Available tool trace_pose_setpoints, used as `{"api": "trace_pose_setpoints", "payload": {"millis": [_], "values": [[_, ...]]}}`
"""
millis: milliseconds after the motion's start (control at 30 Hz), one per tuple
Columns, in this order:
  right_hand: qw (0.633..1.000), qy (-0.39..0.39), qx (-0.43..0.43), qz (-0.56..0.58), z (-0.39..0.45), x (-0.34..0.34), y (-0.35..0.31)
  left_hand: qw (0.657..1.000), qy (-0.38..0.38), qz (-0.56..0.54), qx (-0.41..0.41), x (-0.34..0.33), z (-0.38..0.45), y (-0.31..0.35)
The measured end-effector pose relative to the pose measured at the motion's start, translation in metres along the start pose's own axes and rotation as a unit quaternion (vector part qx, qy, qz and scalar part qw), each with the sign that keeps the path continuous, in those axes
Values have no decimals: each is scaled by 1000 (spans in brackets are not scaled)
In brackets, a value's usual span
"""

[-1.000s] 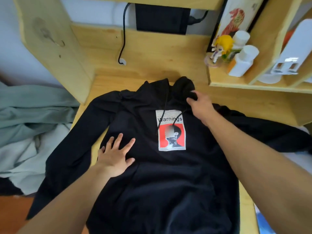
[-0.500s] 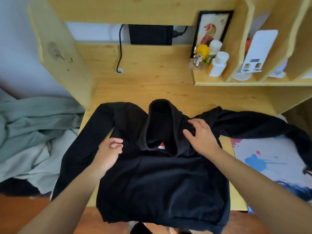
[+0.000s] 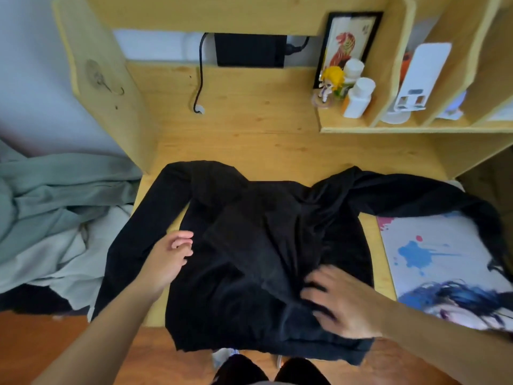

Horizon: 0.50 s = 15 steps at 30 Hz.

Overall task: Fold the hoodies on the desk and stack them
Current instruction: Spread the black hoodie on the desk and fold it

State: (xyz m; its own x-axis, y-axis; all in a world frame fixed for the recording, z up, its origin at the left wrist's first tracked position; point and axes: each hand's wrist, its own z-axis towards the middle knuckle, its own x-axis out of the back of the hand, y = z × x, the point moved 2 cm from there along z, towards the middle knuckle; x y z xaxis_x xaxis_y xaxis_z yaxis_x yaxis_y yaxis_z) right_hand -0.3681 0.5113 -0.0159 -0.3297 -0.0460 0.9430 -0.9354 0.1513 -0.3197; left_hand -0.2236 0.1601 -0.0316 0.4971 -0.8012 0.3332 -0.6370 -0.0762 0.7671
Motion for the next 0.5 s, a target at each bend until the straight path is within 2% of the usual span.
{"api": "trace_pose_setpoints", "payload": {"millis": [33,67,133,167,233,300,367,433,500], "values": [[998,-54,4,-25,-26,-15,5,1000,4,2,4,3,1,0],[998,-53,-22,-31,-40,-23,16,1000,8,7,6,5,4,1],[987,59,-147,20,-44,-22,44,1000,13,18,7,4,12,5],[960,131,-241,55,-37,-14,59,1000,11,27,9,1,15,7],[871,204,-430,123,-15,3,89,999,0,51,19,-12,21,14],[786,192,-548,211,6,10,117,996,-11,77,43,-30,25,21],[695,199,-599,344,23,10,135,993,-6,84,77,-46,33,26],[601,228,-611,462,36,10,144,991,8,23,130,-57,46,29],[541,265,-607,518,48,16,150,981,25,-65,183,-62,60,32]]}}
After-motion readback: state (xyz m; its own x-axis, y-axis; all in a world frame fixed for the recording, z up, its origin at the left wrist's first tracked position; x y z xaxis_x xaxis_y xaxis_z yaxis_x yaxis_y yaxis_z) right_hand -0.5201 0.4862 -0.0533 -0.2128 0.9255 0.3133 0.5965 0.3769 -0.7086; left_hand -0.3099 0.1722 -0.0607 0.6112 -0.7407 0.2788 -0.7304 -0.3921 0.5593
